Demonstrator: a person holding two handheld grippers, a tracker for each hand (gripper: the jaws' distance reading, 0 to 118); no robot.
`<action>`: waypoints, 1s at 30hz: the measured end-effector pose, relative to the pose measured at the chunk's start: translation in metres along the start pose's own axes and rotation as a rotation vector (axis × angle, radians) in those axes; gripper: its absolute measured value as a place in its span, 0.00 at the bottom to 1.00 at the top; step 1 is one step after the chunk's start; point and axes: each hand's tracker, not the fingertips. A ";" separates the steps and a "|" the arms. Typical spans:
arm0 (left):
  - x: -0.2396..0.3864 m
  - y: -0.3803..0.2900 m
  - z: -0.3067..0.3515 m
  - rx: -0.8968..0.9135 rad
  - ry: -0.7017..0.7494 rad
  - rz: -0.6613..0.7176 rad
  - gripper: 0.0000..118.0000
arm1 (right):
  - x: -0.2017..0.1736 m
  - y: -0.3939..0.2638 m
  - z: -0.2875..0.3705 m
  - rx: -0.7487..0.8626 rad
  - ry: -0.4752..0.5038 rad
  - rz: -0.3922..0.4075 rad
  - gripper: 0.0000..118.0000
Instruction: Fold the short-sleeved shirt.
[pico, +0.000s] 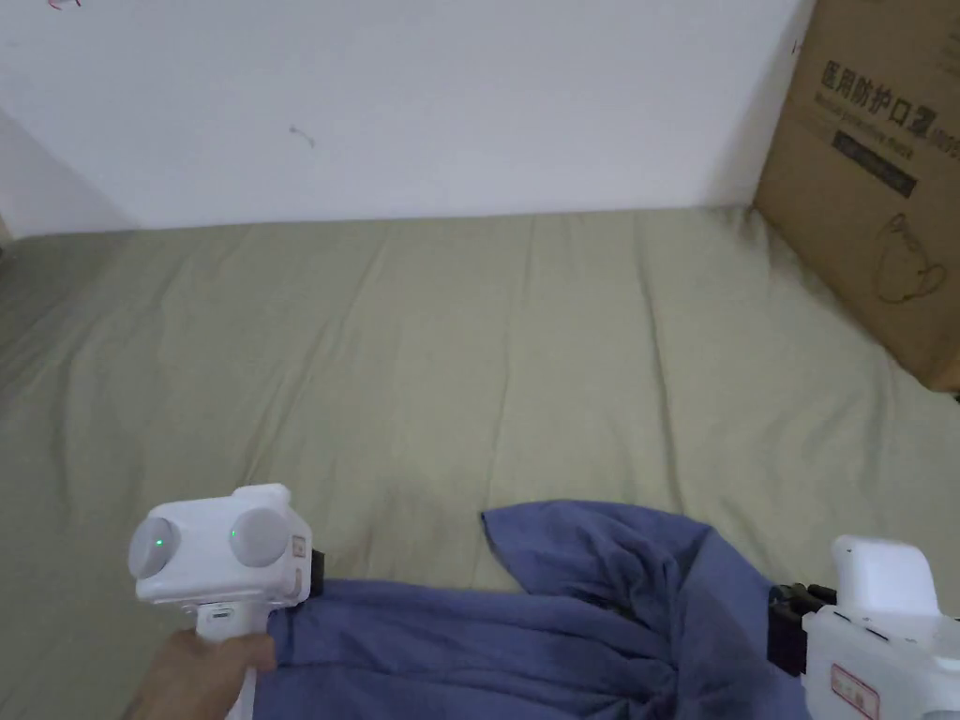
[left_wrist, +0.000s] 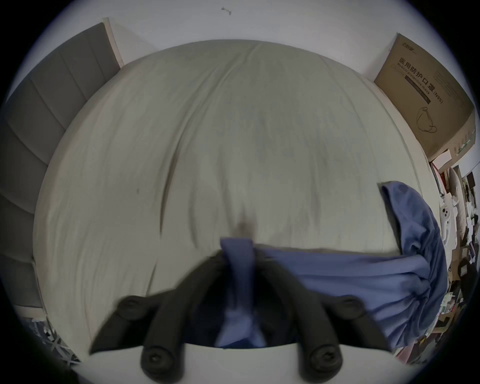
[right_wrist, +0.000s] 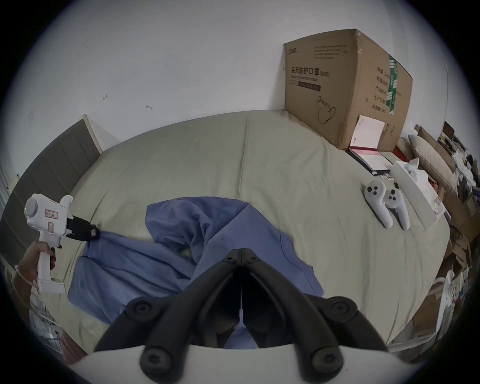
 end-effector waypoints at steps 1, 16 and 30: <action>-0.001 -0.001 0.007 0.011 -0.001 -0.005 0.03 | 0.003 0.007 -0.003 -0.003 0.012 0.003 0.00; -0.007 -0.008 0.067 0.112 -0.092 -0.018 0.03 | -0.011 0.112 -0.170 -0.331 0.099 0.236 0.73; -0.018 -0.006 0.059 0.080 -0.088 0.008 0.03 | -0.009 0.102 -0.205 -0.427 0.098 0.198 0.04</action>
